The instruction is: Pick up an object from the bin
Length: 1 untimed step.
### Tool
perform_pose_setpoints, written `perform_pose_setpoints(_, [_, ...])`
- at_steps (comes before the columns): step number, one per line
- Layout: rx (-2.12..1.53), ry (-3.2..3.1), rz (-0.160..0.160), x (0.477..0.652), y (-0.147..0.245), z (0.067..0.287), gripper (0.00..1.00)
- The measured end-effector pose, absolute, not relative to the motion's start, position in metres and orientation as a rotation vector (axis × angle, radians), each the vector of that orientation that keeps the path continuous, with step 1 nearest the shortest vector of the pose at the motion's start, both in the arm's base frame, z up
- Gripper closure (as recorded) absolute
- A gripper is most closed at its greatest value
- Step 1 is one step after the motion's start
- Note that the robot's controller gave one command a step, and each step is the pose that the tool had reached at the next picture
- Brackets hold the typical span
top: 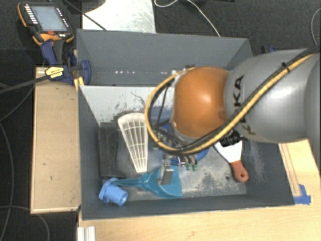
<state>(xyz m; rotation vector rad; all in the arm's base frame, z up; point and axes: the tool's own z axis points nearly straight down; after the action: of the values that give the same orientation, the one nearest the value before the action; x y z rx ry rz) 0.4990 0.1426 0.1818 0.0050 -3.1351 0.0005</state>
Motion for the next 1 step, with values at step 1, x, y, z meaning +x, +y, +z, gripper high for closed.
perform_pose_setpoints(1, [-0.004,-3.144,-0.002,0.5009,0.1417,0.1863,0.00])
